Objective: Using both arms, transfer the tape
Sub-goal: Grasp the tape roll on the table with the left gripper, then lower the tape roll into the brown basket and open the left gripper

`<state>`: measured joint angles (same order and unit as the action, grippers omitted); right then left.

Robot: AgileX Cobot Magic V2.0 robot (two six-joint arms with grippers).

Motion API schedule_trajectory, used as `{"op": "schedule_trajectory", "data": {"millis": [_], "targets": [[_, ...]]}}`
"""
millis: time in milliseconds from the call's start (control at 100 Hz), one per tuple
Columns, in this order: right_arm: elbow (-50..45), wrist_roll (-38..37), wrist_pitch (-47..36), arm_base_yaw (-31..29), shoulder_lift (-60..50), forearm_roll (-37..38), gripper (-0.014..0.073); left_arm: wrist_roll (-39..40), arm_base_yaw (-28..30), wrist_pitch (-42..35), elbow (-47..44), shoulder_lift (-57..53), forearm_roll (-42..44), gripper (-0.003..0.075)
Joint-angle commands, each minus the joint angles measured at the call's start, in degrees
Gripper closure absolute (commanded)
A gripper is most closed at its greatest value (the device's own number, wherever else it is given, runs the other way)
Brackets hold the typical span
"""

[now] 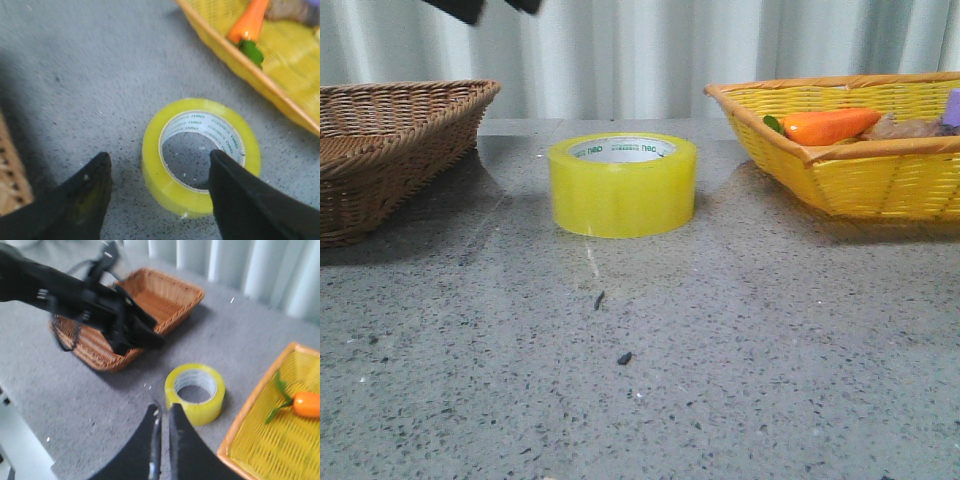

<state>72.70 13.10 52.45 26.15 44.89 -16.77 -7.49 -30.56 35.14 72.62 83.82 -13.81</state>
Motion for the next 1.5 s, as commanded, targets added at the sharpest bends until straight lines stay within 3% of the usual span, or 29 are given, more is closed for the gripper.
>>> {"op": "schedule_trajectory", "data": {"millis": [0, 220, 570, 660, 770, 1160, 1360, 1490], "targets": [[-4.3, 0.6, -10.5, -0.1, -7.1, 0.3, 0.0641, -0.3, -0.5, 4.1, 7.7, 4.2, -0.4, 0.0335], [-11.0, -2.0, -12.6, -0.1, -16.7, 0.3, 0.0641, -0.3, -0.5, 12.2, 19.3, 15.9, 0.5, 0.0330], [-11.0, -2.7, -8.7, -0.1, -17.5, 0.1, 0.0641, -0.3, -0.5, 12.4, 20.9, 22.7, 0.9, 0.0340], [-11.0, -2.7, -8.9, -0.1, -17.5, 0.1, 0.0641, -0.3, -0.5, 12.4, 20.9, 23.0, 0.8, 0.0446], [-11.0, -2.7, -9.2, -0.1, -17.4, 0.1, 0.0641, -0.3, -0.5, 12.9, 21.1, 22.5, 0.7, 0.0742], [-11.0, -2.7, -11.5, -0.1, -17.4, 0.3, 0.0641, -0.3, 3.8, 15.4, 35.8, 13.0, 9.5, 0.0741], [-11.0, -2.7, -11.9, -0.1, -17.4, 0.3, 0.0641, -0.3, 11.5, 21.2, 36.5, 10.1, 21.6, 0.0741], [-11.0, -2.7, -11.9, -0.1, -17.4, 0.3, 0.0641, -0.3, 18.3, 24.9, 34.2, 10.1, 21.6, 0.0741]]}}
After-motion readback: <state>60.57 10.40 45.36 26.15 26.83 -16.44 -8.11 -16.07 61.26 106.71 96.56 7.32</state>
